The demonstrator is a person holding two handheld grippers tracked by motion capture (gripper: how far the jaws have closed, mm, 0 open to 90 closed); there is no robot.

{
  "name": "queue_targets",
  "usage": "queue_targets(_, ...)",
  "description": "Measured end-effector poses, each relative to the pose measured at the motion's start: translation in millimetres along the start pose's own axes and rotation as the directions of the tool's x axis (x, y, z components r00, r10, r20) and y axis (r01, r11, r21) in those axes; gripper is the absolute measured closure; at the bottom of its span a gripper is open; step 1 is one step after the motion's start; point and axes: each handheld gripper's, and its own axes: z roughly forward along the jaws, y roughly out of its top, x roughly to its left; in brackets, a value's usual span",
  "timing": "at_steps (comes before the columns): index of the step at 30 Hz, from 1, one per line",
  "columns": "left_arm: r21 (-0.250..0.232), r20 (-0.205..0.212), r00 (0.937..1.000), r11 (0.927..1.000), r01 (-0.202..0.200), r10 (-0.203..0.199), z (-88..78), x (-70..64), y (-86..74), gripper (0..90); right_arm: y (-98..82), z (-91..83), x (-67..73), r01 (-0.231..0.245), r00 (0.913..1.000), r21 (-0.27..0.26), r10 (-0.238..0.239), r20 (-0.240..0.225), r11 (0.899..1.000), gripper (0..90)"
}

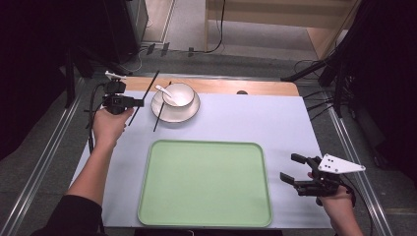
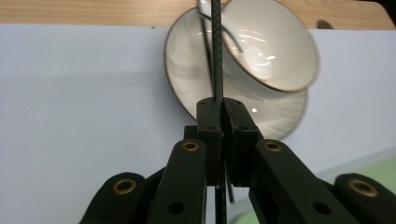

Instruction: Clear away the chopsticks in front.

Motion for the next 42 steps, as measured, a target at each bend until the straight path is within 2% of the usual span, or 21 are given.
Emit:
queue_targets(4, 0.011, 0.035, 0.998, 0.9985, -0.053, 0.052, -15.7, -18.9, -11.1, 86.4, 0.2, 0.3, -0.1, 0.003, 1.0, -0.001, -0.003, 0.0, 1.0, 18.4)
queue_targets(6, 0.013, 0.07, 0.9958, 0.9981, -0.06, 0.059, -22.0, -27.1, -20.1, 86.4, 0.4, 0.3, 0.0, 0.002, 1.0, -0.004, -0.002, 0.0, 1.0, 18.4)
queue_targets(11, 0.033, 0.092, 0.9908, 0.9942, -0.103, 0.099, -33.0, -43.5, -43.1, 86.4, 1.2, 0.8, 0.3, 0.008, 1.0, -0.005, -0.008, -0.003, 1.0, 18.4)
queue_targets(17, 0.046, 0.115, 0.9876, 0.9926, -0.112, 0.106, -41.0, -54.1, -75.7, 86.3, 2.7, 2.6, 1.0, 0.011, 0.9999, -0.006, -0.011, -0.012, 1.0, 18.5)
queue_targets(20, 0.063, 0.135, 0.9861, 0.9923, -0.106, 0.097, -42.5, -57.1, -91.5, 86.2, 3.3, 4.3, 0.4, 0.016, 0.9998, -0.005, -0.017, -0.015, 1.0, 18.5)
queue_targets(25, 0.071, 0.141, 0.9868, 0.9934, -0.09, 0.08, -49.4, -63.3, -115.5, 86.2, 5.2, 5.2, 0.4, 0.02, 0.9996, -0.01, -0.02, -0.018, 1.0, 18.4)
queue_targets(27, 0.074, 0.139, 0.9869, 0.993, -0.092, 0.081, -49.2, -67.6, -124.2, 86.3, 5.5, 6.0, 0.0, 0.021, 0.9995, -0.01, -0.021, -0.023, 1.0, 18.5)
queue_targets(31, 0.044, 0.135, 0.987, 0.9946, -0.094, 0.088, -46.4, -79.6, -144.5, 86.3, 6.3, 8.7, -1.5, 0.025, 0.9993, -0.008, -0.026, -0.026, 1.0, 18.4)
queue_targets(33, 0.06, 0.144, 0.986, 0.9939, -0.093, 0.084, -42.2, -83.6, -153.1, 86.2, 6.8, 9.4, -1.0, 0.025, 0.9992, -0.007, -0.026, -0.03, 1.0, 18.4)
queue_targets(36, 0.117, 0.151, 0.9849, 0.9878, -0.103, 0.085, -30.5, -90.4, -168.0, 86.2, 7.4, 10.3, -0.9, 0.027, 0.9991, -0.009, -0.027, -0.032, 1.0, 18.5)
queue_targets(40, 0.156, 0.142, 0.9872, 0.9832, -0.094, 0.072, -22.5, -89.7, -176.7, 86.2, 8.1, 11.0, -0.7, 0.026, 0.999, -0.01, -0.026, -0.036, 1.0, 18.4)
queue_targets(42, 0.186, 0.142, 0.9878, 0.9785, -0.089, 0.063, -17.2, -88.0, -181.5, 86.2, 8.3, 11.4, -0.4, 0.027, 0.9989, -0.007, -0.027, -0.038, 1.0, 18.5)
